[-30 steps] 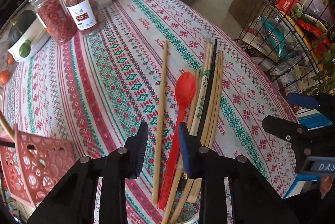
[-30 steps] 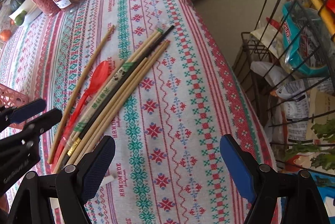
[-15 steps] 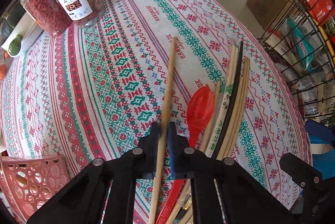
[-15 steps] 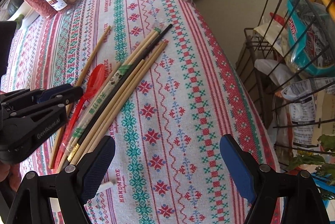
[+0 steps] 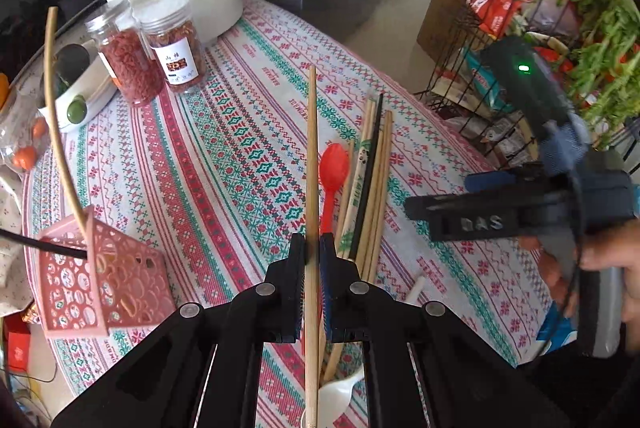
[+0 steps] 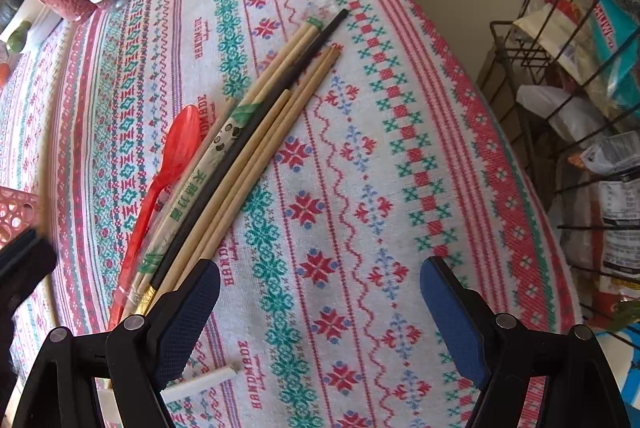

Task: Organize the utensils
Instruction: 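Lift the wooden chopstick with left while right grasps another wooden chopstick from the pile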

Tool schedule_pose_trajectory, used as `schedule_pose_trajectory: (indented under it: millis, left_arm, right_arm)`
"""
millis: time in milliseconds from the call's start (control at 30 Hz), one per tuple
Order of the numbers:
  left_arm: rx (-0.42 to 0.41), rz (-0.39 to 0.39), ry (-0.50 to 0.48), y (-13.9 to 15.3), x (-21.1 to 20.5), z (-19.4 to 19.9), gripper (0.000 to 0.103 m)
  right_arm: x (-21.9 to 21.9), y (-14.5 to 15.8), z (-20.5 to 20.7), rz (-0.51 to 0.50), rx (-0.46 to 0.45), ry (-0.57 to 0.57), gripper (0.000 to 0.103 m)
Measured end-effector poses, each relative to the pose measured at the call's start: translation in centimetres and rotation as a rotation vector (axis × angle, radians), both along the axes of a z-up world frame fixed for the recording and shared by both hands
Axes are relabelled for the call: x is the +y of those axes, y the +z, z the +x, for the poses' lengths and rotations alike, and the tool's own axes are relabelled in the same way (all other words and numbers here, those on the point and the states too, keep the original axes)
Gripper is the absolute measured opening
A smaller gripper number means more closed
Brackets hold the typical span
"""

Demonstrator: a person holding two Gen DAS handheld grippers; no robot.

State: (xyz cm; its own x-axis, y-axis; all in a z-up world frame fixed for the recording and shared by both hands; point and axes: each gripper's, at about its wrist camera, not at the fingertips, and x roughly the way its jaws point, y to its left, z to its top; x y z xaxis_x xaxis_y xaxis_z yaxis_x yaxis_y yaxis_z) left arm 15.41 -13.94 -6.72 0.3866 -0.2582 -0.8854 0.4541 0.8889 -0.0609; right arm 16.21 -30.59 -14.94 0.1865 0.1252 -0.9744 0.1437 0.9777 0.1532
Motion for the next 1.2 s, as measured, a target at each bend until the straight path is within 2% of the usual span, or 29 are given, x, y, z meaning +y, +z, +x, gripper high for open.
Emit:
schedule_pose_trajectory:
  millis: [167,300,367,500,667,767,867,1200]
  left_arm:
    - [-0.032,-0.042,-0.019,1.3,2.7,-3.0,0.007]
    - [-0.040,-0.106,0.016,1.2,5.2,-4.1,0.007]
    - [-0.061,-0.131,0.039,0.9,6.3,-4.6,0.007]
    - [-0.036,-0.167,0.057,0.5,7.3,-4.3,0.007]
    - [-0.033,-0.191,0.051,1.0,8.0,-4.6,0.007]
    - [-0.037,-0.202,0.052,1.4,8.3,-4.5,0.007]
    - [-0.041,-0.211,0.055,1.7,8.5,-4.5,0.007]
    - [-0.041,-0.210,0.065,1.6,9.0,-4.5,0.007]
  right_arm:
    - [1.6,-1.2,0.8,-0.085,0.025,0.032,0.087]
    - [3.3,-1.5,1.3,-0.174,0.011,0.080,0.087]
    - [3.8,-1.5,1.6,-0.172,0.004,0.083,0.087]
    - [3.8,-1.4,1.8,-0.172,-0.008,0.095,0.087]
    - [3.9,-1.3,2.1,-0.170,0.002,0.085,0.081]
    - [2.8,-0.8,2.0,-0.121,-0.003,0.044,0.074]
    - [2.7,-0.8,2.2,-0.068,-0.004,0.026,0.073]
    - [5.1,-0.6,3.6,-0.108,-0.017,0.026,0.073]
